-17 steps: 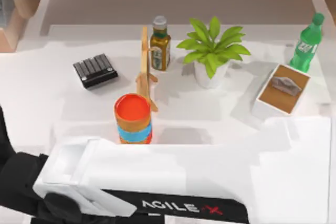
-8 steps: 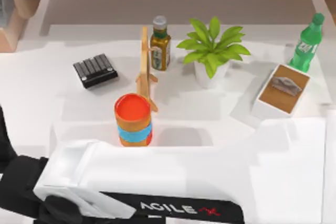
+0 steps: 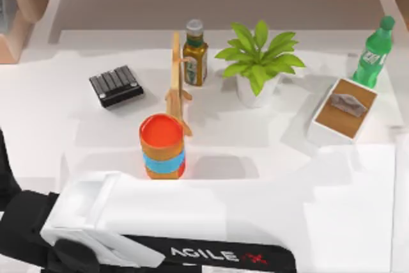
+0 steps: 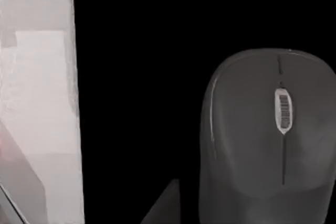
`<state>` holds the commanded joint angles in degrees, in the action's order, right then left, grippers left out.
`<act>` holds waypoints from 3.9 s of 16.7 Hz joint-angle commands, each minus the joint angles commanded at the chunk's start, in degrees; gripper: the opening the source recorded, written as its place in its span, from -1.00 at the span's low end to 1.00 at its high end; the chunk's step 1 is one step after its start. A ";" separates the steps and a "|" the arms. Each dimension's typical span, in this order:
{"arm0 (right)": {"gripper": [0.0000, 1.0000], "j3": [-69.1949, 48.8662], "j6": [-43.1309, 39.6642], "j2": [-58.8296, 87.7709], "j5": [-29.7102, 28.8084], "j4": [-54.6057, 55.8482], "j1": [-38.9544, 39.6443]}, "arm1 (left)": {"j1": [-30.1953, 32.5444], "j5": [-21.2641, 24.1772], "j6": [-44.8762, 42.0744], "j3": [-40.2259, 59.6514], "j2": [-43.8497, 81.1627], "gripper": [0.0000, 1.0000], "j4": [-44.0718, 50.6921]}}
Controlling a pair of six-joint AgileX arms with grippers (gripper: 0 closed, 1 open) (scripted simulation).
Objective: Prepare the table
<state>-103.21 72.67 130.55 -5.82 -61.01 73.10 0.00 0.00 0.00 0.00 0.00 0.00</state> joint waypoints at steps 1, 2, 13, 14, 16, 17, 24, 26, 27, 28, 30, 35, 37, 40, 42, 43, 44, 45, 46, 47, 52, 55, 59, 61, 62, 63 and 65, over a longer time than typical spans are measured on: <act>0.96 0.00 0.00 0.00 0.00 0.00 0.00 | 0.00 0.00 0.00 0.00 0.00 1.00 0.00; 1.00 0.00 0.00 0.00 0.00 0.00 0.00 | 0.00 0.00 0.00 0.00 0.00 1.00 0.00; 1.00 0.35 -0.49 -0.81 0.02 0.15 -0.26 | 0.00 0.00 0.00 0.00 0.00 1.00 0.00; 1.00 0.99 -1.36 -2.18 0.05 0.40 -0.43 | 0.00 0.00 0.00 0.00 0.00 1.00 0.00; 1.00 3.11 -3.94 -6.28 0.17 1.27 -1.13 | 0.00 0.00 0.00 0.00 0.00 1.00 0.00; 1.00 4.50 -5.55 -8.84 0.25 1.85 -1.63 | 0.00 0.00 0.00 0.00 0.00 1.00 0.00; 1.00 21.13 -21.08 -34.82 2.05 10.21 -10.20 | 0.00 0.00 0.00 0.00 0.00 1.00 0.00; 1.00 27.17 -25.77 -42.99 2.81 13.62 -13.95 | 0.00 0.00 0.00 0.00 0.00 1.00 0.00; 1.00 30.27 -28.11 -47.07 3.20 15.38 -15.91 | 0.00 0.00 0.00 0.00 0.00 1.00 0.00; 1.00 33.48 -30.31 -50.97 3.57 17.27 -18.09 | 0.00 0.00 0.00 0.00 0.00 1.00 0.00; 1.00 39.90 -34.59 -58.60 4.28 21.13 -22.55 | 0.00 0.00 0.00 0.00 0.00 1.00 0.00; 1.00 55.32 -43.53 -75.52 5.97 31.67 -34.78 | 0.00 0.00 0.00 0.00 0.00 1.00 0.00; 1.00 61.04 -46.33 -81.33 6.61 36.15 -39.81 | 0.00 0.00 0.00 0.00 0.00 1.00 0.00; 1.00 68.86 -49.38 -88.61 7.68 43.16 -47.23 | 0.00 0.00 0.00 0.00 0.00 1.00 0.00; 1.00 73.61 -50.74 -92.49 8.59 48.09 -52.11 | 0.00 0.00 0.00 0.00 0.00 1.00 0.00; 1.00 75.81 -51.06 -93.91 9.17 50.68 -54.52 | 0.00 0.00 0.00 0.00 0.00 1.00 0.00; 1.00 78.01 -51.39 -95.32 9.75 53.27 -56.92 | 0.00 0.00 0.00 0.00 0.00 1.00 0.00; 1.00 79.98 -51.31 -96.06 10.47 56.00 -59.28 | 0.00 0.00 0.00 0.00 0.00 1.00 0.00; 1.00 81.93 -51.19 -96.74 11.20 58.74 -61.64 | 0.00 0.00 0.00 0.00 0.00 1.00 0.00; 1.00 83.74 -50.83 -97.08 12.00 61.55 -63.97 | 0.00 0.00 0.00 0.00 0.00 1.00 0.00; 1.00 90.86 -45.96 -94.60 17.03 76.58 -75.55 | 0.00 0.00 0.00 0.00 0.00 1.00 0.00; 1.00 94.03 -40.59 -89.79 21.05 86.51 -82.62 | 0.00 0.00 0.00 0.00 0.00 1.00 0.00; 1.00 97.42 -31.00 -79.85 27.24 100.14 -91.63 | 0.00 0.00 0.00 0.00 0.00 1.00 0.00; 1.00 98.35 -25.33 -73.65 30.49 106.98 -95.76 | 0.00 0.00 0.00 0.00 0.00 1.00 0.00; 1.00 98.34 -22.32 -70.31 32.07 110.45 -97.77 | 0.00 0.00 0.00 0.00 0.00 1.00 0.00; 1.00 98.26 -19.30 -66.94 33.64 113.93 -99.77 | 0.00 0.00 0.00 0.00 0.00 1.00 0.00; 1.00 97.32 -13.17 -59.89 36.56 120.81 -103.61 | 0.00 0.00 0.00 0.00 0.00 1.00 0.00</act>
<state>-5.89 59.50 70.66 30.74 59.80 -30.52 0.00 0.00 0.00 0.00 0.00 0.00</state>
